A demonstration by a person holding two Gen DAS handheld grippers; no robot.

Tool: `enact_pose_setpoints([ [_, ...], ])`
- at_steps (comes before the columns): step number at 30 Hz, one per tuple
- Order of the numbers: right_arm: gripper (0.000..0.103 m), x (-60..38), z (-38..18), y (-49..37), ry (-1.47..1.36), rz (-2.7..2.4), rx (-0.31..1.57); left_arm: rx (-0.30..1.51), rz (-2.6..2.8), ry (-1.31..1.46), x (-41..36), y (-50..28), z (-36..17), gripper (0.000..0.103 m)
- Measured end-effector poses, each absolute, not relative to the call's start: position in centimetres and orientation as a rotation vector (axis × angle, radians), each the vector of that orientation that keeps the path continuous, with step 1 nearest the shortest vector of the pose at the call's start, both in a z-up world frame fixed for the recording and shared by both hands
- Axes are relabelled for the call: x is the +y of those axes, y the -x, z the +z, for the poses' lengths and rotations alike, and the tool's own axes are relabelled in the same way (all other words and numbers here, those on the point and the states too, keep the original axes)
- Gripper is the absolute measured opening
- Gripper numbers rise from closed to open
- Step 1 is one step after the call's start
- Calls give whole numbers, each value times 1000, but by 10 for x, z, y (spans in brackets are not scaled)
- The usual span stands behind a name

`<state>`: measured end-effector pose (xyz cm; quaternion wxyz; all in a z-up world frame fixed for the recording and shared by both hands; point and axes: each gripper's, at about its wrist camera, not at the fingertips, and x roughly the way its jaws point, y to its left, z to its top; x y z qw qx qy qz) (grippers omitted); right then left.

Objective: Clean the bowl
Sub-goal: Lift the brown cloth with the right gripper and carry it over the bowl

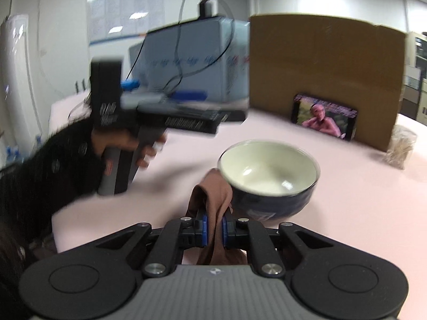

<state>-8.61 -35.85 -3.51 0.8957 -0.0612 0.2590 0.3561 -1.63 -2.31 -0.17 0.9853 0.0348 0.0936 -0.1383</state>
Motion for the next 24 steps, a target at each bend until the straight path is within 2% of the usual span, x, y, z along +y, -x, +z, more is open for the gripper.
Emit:
enact_pose_setpoints([
  [11, 11, -383, 0, 53, -59, 671, 385, 192, -277, -71, -23, 15, -2, 103],
  [24, 11, -362, -6, -5, -169, 695, 334, 200, -278, -65, -22, 14, -2, 103],
])
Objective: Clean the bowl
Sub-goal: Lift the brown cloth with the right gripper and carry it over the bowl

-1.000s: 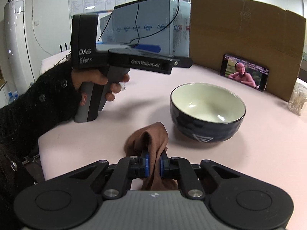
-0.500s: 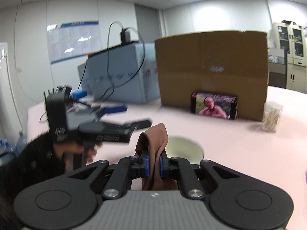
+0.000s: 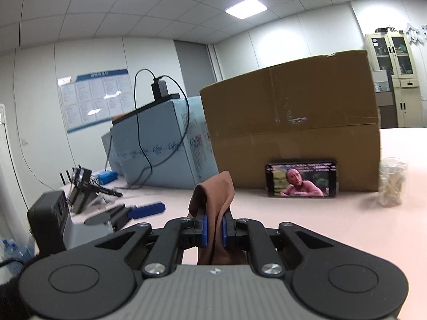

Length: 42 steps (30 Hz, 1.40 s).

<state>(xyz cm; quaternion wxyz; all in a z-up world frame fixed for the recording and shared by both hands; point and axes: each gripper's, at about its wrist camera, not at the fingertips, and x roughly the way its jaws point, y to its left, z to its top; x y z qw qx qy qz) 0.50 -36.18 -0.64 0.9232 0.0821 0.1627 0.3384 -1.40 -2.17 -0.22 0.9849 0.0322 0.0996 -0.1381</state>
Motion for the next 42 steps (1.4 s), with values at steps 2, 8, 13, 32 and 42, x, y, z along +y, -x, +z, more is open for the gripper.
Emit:
enact_pose_setpoints([
  [2, 11, -357, -8, -10, -155, 691, 322, 202, -277, -62, -21, 14, -2, 103],
  [8, 11, -349, -21, -23, -142, 715, 360, 217, -248, -35, -17, 11, -3, 103],
  [13, 11, -357, -34, -23, -170, 747, 401, 244, -217, 14, -9, 6, -3, 103],
  [32, 15, -346, -23, 1, 164, 820, 525, 216, -305, 3, -13, 12, -2, 103],
  [42, 45, -339, -26, -2, 232, 794, 597, 218, -308, 5, -13, 11, -2, 103],
])
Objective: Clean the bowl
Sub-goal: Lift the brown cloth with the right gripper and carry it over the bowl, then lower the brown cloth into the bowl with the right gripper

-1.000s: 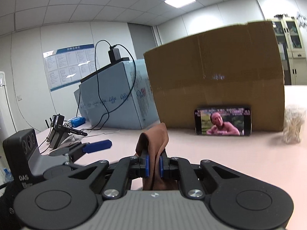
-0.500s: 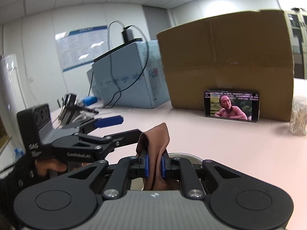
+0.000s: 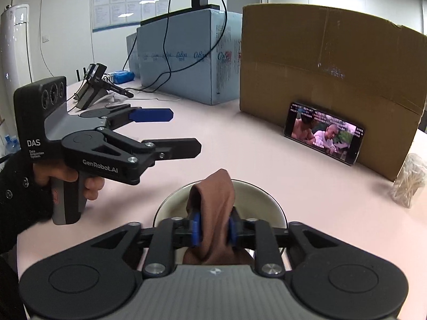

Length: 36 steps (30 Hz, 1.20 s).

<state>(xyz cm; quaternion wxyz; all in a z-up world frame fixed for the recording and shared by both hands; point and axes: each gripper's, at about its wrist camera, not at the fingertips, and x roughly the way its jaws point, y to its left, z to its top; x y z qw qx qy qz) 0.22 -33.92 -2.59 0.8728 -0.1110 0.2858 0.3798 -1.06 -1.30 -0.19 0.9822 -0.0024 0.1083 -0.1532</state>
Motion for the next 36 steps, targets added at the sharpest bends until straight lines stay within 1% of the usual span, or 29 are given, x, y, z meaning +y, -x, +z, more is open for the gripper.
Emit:
enact_pose_setpoints([
  [3, 55, -342, -24, 0, 221, 790, 581, 219, -308, 5, -13, 10, -2, 103],
  [9, 64, -356, -20, 7, 174, 754, 545, 220, -306, 7, -13, 11, -2, 103],
  [19, 65, -382, -21, 33, 127, 736, 545, 221, -305, 9, -12, 10, -2, 103],
  [25, 64, -385, -28, 42, 147, 691, 579, 220, -303, 12, -11, 10, -2, 103],
  [26, 63, -386, -29, 42, 144, 686, 585, 220, -302, 12, -11, 11, -2, 103],
  [28, 54, -387, -33, 42, 138, 680, 600, 220, -303, 12, -11, 11, -2, 103],
  [31, 36, -390, -35, 42, 118, 697, 604, 221, -303, 12, -11, 11, -2, 103],
  [33, 19, -391, -32, 44, 112, 703, 589, 222, -302, 12, -11, 10, -2, 103],
  [36, 13, -389, -28, 42, 118, 697, 564, 222, -301, 12, -12, 10, -2, 103],
])
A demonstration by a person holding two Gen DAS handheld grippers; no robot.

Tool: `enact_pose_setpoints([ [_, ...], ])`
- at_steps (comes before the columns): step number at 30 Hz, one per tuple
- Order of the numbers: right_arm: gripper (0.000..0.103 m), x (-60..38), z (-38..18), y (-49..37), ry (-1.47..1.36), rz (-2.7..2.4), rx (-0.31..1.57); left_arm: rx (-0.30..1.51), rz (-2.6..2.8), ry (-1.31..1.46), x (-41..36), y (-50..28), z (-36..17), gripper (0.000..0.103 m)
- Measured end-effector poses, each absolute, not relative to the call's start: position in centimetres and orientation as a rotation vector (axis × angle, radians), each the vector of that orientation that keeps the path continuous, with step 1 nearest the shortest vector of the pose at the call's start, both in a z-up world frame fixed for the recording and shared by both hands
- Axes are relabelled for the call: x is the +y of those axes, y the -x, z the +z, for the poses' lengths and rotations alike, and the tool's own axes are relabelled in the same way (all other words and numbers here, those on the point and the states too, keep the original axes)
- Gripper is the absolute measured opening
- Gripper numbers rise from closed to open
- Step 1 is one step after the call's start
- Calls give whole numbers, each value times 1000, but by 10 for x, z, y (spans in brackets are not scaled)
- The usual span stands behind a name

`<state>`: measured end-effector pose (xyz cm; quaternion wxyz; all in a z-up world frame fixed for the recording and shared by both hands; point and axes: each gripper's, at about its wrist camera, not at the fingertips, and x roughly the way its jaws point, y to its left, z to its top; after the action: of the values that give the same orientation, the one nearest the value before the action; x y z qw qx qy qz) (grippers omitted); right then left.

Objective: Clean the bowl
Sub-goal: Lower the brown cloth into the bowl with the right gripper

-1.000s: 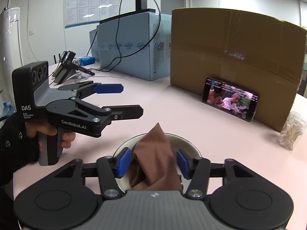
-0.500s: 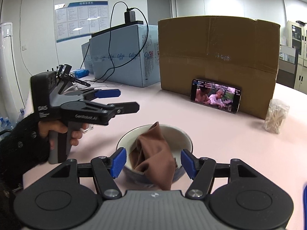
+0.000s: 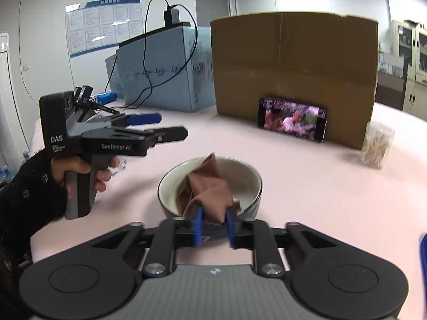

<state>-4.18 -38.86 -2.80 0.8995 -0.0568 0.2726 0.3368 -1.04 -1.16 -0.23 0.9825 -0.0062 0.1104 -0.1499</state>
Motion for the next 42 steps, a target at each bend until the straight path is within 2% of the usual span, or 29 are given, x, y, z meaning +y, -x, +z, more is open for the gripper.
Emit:
enact_pose_setpoints([
  [8, 11, -362, -26, 15, 151, 735, 544, 223, -301, 16, -11, 11, -2, 103],
  [16, 14, -335, -33, -20, 185, 755, 634, 225, -302, 21, -11, 11, -2, 103],
  [19, 21, -328, -32, -29, 216, 757, 671, 228, -302, 26, -10, 10, -3, 103],
  [24, 45, -317, -26, -34, 346, 774, 717, 231, -302, 31, -9, 10, -3, 103],
  [26, 48, -315, -22, -33, 397, 804, 717, 230, -302, 31, -9, 10, -3, 103],
  [35, 49, -308, -6, -27, 726, 977, 691, 229, -304, 37, -10, 11, -3, 103],
  [40, 48, -313, 9, -20, 756, 1030, 680, 231, -306, 39, -9, 11, -3, 103],
  [42, 44, -313, 15, -18, 775, 1048, 692, 232, -305, 40, -9, 11, -3, 103],
])
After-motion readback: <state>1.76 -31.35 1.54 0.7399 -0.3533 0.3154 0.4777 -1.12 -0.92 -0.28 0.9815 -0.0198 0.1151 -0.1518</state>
